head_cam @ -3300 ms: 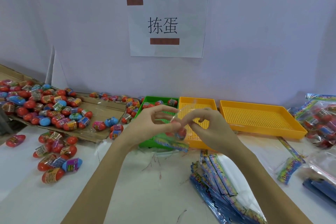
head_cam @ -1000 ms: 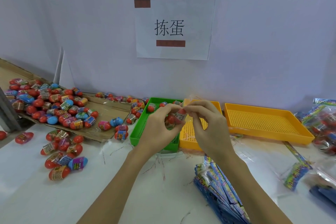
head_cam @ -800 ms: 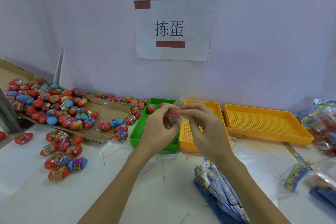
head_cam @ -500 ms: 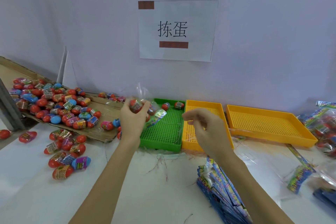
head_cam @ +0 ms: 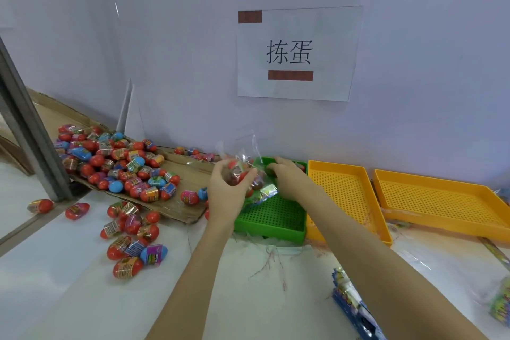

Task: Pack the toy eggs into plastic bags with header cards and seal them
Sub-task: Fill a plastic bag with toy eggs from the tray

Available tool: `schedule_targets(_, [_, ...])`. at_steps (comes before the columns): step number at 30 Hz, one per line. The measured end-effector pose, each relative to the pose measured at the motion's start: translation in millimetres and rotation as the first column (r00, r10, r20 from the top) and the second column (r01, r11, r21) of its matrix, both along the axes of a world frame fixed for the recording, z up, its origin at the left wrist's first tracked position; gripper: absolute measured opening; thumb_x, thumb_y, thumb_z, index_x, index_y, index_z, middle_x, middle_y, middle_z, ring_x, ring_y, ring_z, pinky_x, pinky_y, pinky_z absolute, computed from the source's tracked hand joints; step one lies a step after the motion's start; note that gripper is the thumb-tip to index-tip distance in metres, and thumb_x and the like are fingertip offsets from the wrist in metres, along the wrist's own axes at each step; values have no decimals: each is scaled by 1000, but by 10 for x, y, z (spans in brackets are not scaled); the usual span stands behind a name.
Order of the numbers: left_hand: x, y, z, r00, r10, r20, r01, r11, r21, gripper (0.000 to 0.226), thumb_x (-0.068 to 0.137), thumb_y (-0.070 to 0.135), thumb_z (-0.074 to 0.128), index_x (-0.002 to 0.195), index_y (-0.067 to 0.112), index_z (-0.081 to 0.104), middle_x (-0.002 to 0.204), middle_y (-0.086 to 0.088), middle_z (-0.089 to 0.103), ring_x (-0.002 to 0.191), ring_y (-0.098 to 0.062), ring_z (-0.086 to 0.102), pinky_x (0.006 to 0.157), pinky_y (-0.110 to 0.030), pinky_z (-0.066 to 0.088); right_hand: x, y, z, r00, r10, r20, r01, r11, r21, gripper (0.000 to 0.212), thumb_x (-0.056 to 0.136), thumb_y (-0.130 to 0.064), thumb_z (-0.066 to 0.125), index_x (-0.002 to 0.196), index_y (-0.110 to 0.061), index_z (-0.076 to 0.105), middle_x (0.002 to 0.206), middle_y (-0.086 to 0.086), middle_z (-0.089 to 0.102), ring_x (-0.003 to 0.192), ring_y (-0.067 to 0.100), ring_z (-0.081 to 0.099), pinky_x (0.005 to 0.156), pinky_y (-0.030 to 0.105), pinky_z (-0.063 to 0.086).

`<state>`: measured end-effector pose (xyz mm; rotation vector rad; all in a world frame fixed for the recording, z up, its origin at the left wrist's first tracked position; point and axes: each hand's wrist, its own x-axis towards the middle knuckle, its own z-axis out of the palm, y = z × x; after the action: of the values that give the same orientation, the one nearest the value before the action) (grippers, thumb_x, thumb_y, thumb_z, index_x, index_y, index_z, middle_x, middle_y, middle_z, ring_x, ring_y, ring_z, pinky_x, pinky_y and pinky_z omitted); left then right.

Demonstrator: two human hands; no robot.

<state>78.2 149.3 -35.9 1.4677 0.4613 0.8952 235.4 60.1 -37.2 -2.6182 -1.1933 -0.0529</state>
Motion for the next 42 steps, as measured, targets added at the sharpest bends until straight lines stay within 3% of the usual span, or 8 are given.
schedule_targets(3, [11,-5,27,999,-30,34,28,998,59,41,80,14,89,103,33,61,92,12,73,80,2,73,62,-14,56,6,-5,-14,982,-68,174,56,996,74,32,97,-2,62,128,-11,67,128,10,58,127,31,49,105,43,47])
schedule_targets(9, [13,-36,42,999,-35,8,32,975,218,39,79,18,91,108,23,65,100,17,67,87,22,62,69,-1,46,-322,-482,196,997,-66,-45,80,743,665,20,105,-25,58,121,-13,60,114,9,54,93,20,62,87,35,56])
schedule_targets(12, [37,-108,40,997,-64,-47,76,941,330,36,81,18,89,109,18,65,99,13,68,88,21,61,73,-2,46,-539,-931,193,1000,-12,-28,28,722,692,22,96,-24,71,115,-23,60,113,2,52,94,6,58,76,17,52])
schedule_targets(18, [20,-455,47,969,-181,-169,246,788,565,29,85,15,85,104,26,66,99,8,70,91,5,63,77,-3,46,-949,-1567,66,960,70,-271,204,489,848,20,93,-26,75,112,-30,71,119,4,64,102,12,69,85,22,59])
schedule_targets(21, [15,-570,44,962,-207,-179,274,722,635,25,88,17,83,106,24,68,97,16,68,93,6,63,80,-2,45,-1051,-1629,103,980,100,-175,117,421,899,25,100,-11,65,122,-22,71,121,6,62,108,17,69,89,21,57])
schedule_targets(28, [37,-611,11,927,-299,-226,367,603,709,29,90,24,81,117,21,69,106,10,72,99,-2,65,84,-13,51,-1031,-1687,165,926,-160,341,-169,634,755,30,97,-5,68,127,-12,71,119,11,59,106,21,63,92,24,56])
schedule_targets(36, [-23,-590,116,926,-348,-145,337,592,732,35,90,32,74,122,22,68,106,28,65,97,13,60,80,-4,44,-1040,-1709,172,939,-89,333,-199,648,735,23,94,-6,72,117,-6,70,117,7,67,92,16,70,86,22,58])
schedule_targets(42, [-54,-631,205,916,-385,-112,343,608,716,38,90,35,73,127,28,65,114,25,67,100,2,66,83,-9,49,-1097,-1705,247,988,60,145,-152,598,787,32,96,-6,69,128,-11,69,128,4,59,118,15,61,85,22,60])
